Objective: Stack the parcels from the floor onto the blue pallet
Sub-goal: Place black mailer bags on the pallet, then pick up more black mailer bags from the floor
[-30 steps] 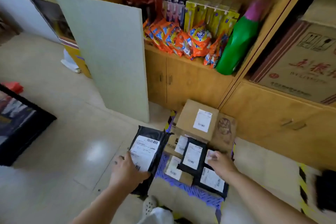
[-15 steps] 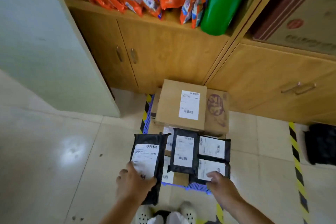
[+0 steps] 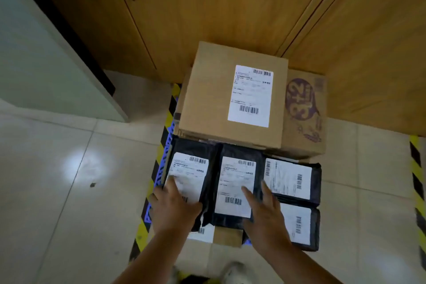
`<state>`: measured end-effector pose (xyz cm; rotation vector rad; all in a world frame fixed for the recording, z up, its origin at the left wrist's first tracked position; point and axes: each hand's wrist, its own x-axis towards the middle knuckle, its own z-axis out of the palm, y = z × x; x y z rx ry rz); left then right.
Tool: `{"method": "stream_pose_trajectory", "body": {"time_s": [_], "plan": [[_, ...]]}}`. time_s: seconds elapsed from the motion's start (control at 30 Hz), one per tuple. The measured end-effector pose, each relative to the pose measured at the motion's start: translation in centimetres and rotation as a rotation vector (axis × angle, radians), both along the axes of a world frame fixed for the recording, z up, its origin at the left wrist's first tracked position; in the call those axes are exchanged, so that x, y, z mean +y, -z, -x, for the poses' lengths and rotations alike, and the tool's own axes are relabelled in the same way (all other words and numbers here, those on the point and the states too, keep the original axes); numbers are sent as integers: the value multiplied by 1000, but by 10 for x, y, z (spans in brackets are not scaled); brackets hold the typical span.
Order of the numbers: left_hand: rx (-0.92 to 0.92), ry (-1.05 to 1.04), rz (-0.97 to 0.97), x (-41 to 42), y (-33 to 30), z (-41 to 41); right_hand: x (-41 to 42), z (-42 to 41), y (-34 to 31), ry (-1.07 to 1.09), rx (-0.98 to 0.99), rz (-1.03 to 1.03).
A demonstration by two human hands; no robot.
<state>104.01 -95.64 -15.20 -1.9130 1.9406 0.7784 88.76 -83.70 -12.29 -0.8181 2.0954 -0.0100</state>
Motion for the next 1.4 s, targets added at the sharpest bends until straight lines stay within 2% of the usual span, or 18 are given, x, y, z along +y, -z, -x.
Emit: {"method": "stream_pose_trajectory", "body": {"time_s": [0.1,0.23,0.4,0.6,0.77,0.93,1.1,1.23,1.4], "plan": [[9,4,57,6,24,5,-4,2,25,-17,55,57],[37,30,180,16,43,8,-7,-1,48,32,15,176],[89,130,228,22,56,1,-6,-14,64,0,27,289],[136,168,205,21,60,-4,-7,-18,70,-33,52,290],[114,143,153,19,56,0,-9,-14,68,-124,80,165],[105,138,50,14,36,5,-15,-9,56,-206,109,34],[86,205,22,3,6,-1,-11,7,34,-274,153,13],[112,276,30,-10,-38,4,3,28,-6,-232,193,-20],[239,327,58,-22,-119,25,27,60,-80,-105,183,-35]]}}
